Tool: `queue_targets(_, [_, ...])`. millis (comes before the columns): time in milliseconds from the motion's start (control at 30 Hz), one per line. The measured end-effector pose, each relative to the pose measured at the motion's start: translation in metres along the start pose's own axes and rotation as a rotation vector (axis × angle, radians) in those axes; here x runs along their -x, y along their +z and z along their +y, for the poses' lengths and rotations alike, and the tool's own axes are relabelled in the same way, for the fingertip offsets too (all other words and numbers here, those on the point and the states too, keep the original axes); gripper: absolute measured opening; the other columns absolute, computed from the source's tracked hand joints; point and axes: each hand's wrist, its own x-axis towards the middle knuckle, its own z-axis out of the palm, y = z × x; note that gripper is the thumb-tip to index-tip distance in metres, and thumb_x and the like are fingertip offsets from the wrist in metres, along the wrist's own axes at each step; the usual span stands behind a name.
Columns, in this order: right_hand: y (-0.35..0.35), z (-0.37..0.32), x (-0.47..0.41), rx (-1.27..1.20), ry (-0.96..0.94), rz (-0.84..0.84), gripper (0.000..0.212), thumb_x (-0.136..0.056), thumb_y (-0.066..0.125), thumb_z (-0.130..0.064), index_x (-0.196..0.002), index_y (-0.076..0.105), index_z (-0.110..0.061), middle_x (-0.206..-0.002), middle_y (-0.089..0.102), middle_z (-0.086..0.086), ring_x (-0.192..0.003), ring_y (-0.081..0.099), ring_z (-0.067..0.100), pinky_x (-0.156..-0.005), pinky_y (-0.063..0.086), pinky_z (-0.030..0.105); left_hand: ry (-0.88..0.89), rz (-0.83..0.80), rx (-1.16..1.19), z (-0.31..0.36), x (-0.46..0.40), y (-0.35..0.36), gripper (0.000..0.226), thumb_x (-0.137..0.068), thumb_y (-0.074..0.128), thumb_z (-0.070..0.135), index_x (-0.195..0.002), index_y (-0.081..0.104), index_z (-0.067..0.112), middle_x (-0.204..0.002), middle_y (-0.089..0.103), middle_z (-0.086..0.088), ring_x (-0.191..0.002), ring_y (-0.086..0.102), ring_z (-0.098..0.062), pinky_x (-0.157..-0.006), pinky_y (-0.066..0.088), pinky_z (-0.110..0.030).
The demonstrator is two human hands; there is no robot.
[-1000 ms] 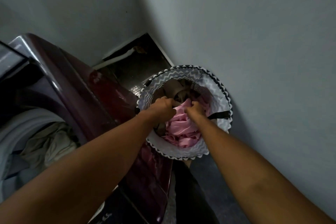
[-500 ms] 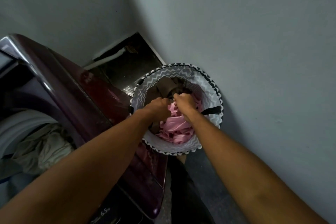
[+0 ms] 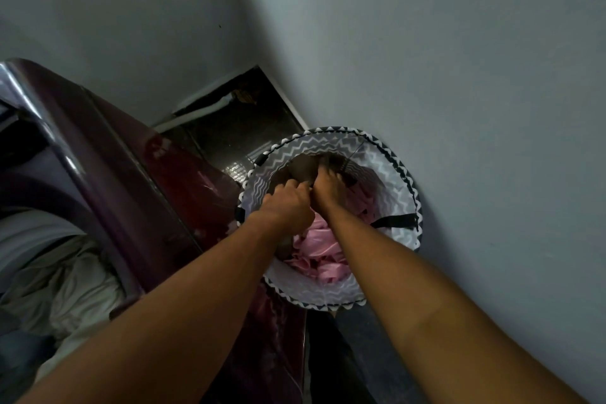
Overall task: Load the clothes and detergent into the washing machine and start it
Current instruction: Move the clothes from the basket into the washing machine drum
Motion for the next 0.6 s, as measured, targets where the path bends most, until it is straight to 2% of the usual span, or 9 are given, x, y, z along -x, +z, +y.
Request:
queue_targets(67, [-0.001,-0.001,-0.001,-0.064,0.100,-0.075,0.045,-0.103,0.036,-0.032,-0.139,0.050,-0.008,-0.137,0.054,0.021,-0.125,0.051,0.038,-0.104,0.040,0.042,-0.003,0.000,-0.001,0.001,0.000,0.000,0.057,-0.093,0.053,0.028,-0.147,0.036,0.019,-0.142,0.041,-0.011,-0.130,0.040,-0.035,-0.107,0.036,-0.052])
queue_targets(100, [-0.001,-0.001,0.001,-0.055,0.088,-0.102,0.040,-0.100,0.041,-0.027,-0.127,0.061,-0.006,-0.129,0.060,0.021,-0.120,0.056,0.038,-0.099,0.044,0.040,-0.007,0.000,0.006,0.000,0.000,-0.001,0.055,-0.094,0.053,0.028,-0.146,0.037,0.020,-0.142,0.041,-0.012,-0.130,0.040,-0.034,-0.107,0.035,-0.052])
queue_targets(167, [0.003,0.004,0.000,-0.048,0.064,-0.057,0.027,-0.090,0.052,-0.022,-0.102,0.072,-0.008,-0.107,0.070,0.018,-0.100,0.066,0.036,-0.080,0.051,0.035,-0.015,-0.003,0.019,-0.001,0.000,-0.001,0.053,-0.093,0.054,0.030,-0.144,0.039,0.020,-0.140,0.042,-0.011,-0.129,0.041,-0.034,-0.107,0.036,-0.051])
queue_targets(233, [0.002,0.003,0.001,-0.147,0.064,-0.034,0.024,-0.084,0.055,-0.023,-0.092,0.072,-0.007,-0.096,0.071,0.016,-0.090,0.067,0.035,-0.069,0.049,0.033,-0.026,-0.011,0.029,0.000,0.000,-0.003,0.055,-0.092,0.056,0.029,-0.143,0.039,0.018,-0.138,0.042,-0.011,-0.128,0.041,-0.034,-0.106,0.037,-0.050])
queue_targets(367, [-0.027,-0.009,0.023,-0.248,0.030,0.035,0.026,-0.090,0.050,-0.017,-0.096,0.069,0.000,-0.112,0.065,0.019,-0.102,0.059,0.037,-0.083,0.045,0.040,-0.063,-0.025,0.074,0.000,0.004,-0.004,0.062,-0.092,0.059,0.041,-0.143,0.036,0.013,-0.139,0.040,-0.014,-0.127,0.042,-0.040,-0.106,0.038,-0.053])
queue_targets(433, [-0.044,-0.014,0.040,-0.313,0.036,0.037,0.030,-0.096,0.045,-0.017,-0.094,0.067,0.003,-0.112,0.065,0.024,-0.102,0.059,0.039,-0.078,0.039,0.036,-0.080,-0.020,0.097,0.000,0.007,-0.005,0.068,-0.090,0.060,0.045,-0.143,0.034,0.010,-0.140,0.038,-0.018,-0.128,0.042,-0.044,-0.107,0.037,-0.055])
queue_targets(467, [-0.053,-0.015,0.047,-0.344,0.037,0.037,0.030,-0.097,0.043,-0.016,-0.085,0.066,-0.001,-0.110,0.066,0.026,-0.098,0.059,0.038,-0.075,0.037,0.035,-0.087,-0.010,0.124,0.000,0.009,-0.006,0.073,-0.089,0.061,0.045,-0.144,0.032,0.008,-0.141,0.036,-0.019,-0.129,0.041,-0.045,-0.108,0.037,-0.055])
queue_targets(533, [-0.071,-0.021,0.062,-0.405,0.014,0.053,0.037,-0.096,0.042,-0.012,-0.061,0.052,-0.013,-0.091,0.065,0.024,-0.082,0.053,0.031,-0.071,0.035,0.034,-0.094,0.027,0.224,0.006,0.016,-0.010,0.086,-0.086,0.066,0.046,-0.149,0.022,0.006,-0.145,0.035,-0.020,-0.132,0.040,-0.044,-0.109,0.037,-0.053])
queue_targets(600, [-0.087,-0.032,0.077,-0.542,-0.025,0.088,0.043,-0.091,0.047,-0.010,-0.050,0.041,-0.021,-0.061,0.052,0.005,-0.065,0.043,0.021,-0.060,0.033,0.032,-0.063,0.086,0.348,0.013,0.024,-0.017,0.105,-0.075,0.074,0.050,-0.152,0.017,0.006,-0.144,0.038,-0.019,-0.133,0.041,-0.039,-0.109,0.037,-0.050])
